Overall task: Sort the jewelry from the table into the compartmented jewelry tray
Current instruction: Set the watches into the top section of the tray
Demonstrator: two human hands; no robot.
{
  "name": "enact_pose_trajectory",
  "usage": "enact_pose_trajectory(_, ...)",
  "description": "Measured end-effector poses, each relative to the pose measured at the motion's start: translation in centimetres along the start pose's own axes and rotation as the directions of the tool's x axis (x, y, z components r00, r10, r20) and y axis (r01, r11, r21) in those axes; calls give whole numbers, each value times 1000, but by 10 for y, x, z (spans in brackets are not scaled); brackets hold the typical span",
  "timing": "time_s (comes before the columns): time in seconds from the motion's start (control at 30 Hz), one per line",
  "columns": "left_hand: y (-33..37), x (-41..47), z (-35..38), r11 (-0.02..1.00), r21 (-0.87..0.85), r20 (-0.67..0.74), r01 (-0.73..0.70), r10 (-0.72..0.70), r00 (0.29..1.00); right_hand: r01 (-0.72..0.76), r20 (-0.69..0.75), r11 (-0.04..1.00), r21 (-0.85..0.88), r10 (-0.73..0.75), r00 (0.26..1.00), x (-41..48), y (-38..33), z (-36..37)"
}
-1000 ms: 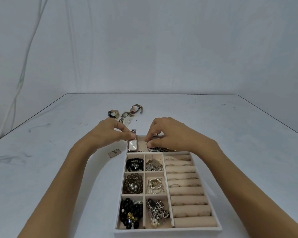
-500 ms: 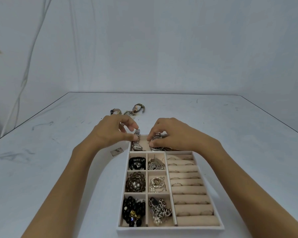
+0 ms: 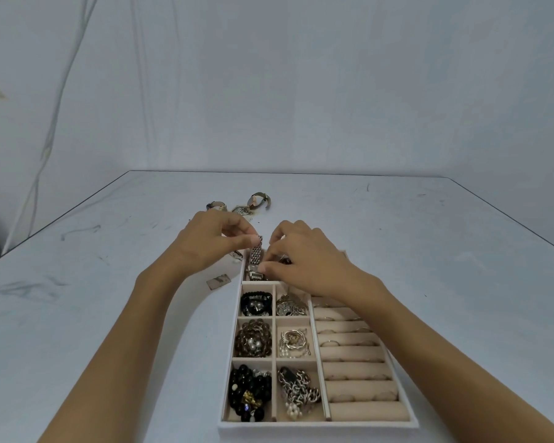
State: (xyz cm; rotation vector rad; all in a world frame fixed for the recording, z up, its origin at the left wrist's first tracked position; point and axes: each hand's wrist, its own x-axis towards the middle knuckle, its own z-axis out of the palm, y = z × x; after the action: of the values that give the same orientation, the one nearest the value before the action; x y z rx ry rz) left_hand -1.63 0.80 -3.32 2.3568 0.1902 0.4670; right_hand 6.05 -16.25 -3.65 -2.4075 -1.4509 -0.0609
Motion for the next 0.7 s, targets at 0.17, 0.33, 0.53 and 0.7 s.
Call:
enact_pose_trajectory(0.17,3,0,1,992,-118,19,52,-50,999,-62,35,995,82,59,998,0,-3,-1)
enact_pose_trajectory(0.33,1,1,-1,985,-143,18,92,-90,996,-113,47,972,207,106,993,-1,-7,-2)
enact_pose_trajectory(0.53,1,-1,1,991,-97,67,93,-86,994,-206,89,873,443,186,979,-2,-13,-11)
enact_pose_trajectory(0.7,1,-3,-1,996,-68,74,51,-46,996,-228,75,831,507,221,972,-1,-17,-12)
